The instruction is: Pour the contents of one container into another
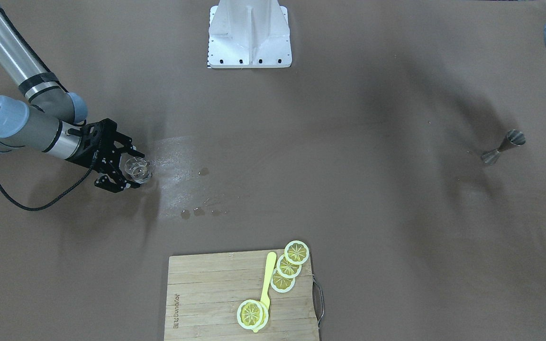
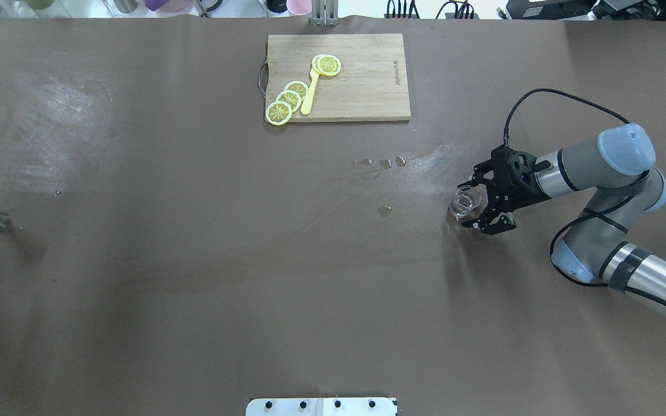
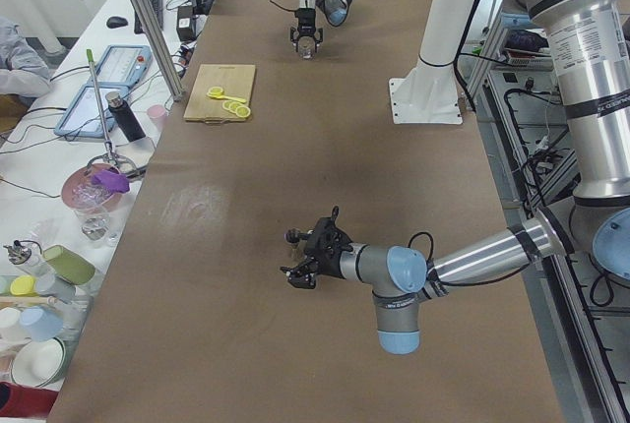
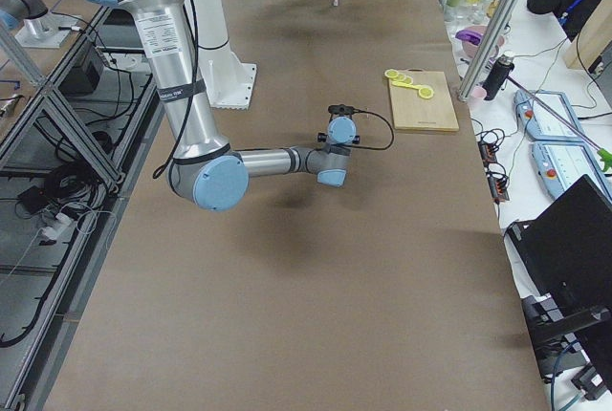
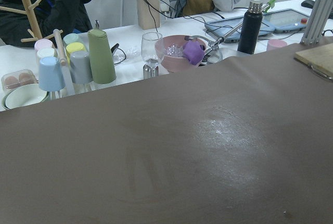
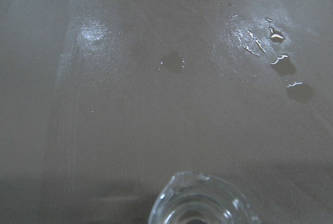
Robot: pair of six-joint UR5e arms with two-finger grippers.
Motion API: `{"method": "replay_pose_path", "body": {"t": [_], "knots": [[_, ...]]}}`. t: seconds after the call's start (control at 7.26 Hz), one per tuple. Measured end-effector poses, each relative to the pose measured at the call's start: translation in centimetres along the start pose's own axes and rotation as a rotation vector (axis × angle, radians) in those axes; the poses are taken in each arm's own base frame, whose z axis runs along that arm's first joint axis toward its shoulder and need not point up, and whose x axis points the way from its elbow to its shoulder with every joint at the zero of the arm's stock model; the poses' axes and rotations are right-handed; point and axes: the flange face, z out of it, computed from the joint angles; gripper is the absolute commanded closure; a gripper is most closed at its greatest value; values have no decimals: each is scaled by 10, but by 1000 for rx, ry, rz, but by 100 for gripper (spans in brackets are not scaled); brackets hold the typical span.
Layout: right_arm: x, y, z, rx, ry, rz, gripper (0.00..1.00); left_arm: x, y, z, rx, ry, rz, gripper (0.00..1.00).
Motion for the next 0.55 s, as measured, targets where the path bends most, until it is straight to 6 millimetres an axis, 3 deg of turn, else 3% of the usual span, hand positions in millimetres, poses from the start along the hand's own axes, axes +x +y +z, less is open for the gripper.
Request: {"method": "replay_pose_path", "body": {"t": [0.14, 0.41, 0.55], "knots": [[0, 0, 0, 0, 0, 1, 50, 12, 18, -4, 19, 4, -1, 2], [3, 1, -4, -1, 5, 4, 88, 27, 45, -12, 58, 2, -13, 2], [6, 1, -8, -2, 9, 8, 100, 33, 53, -10, 79, -5, -13, 2]]}}
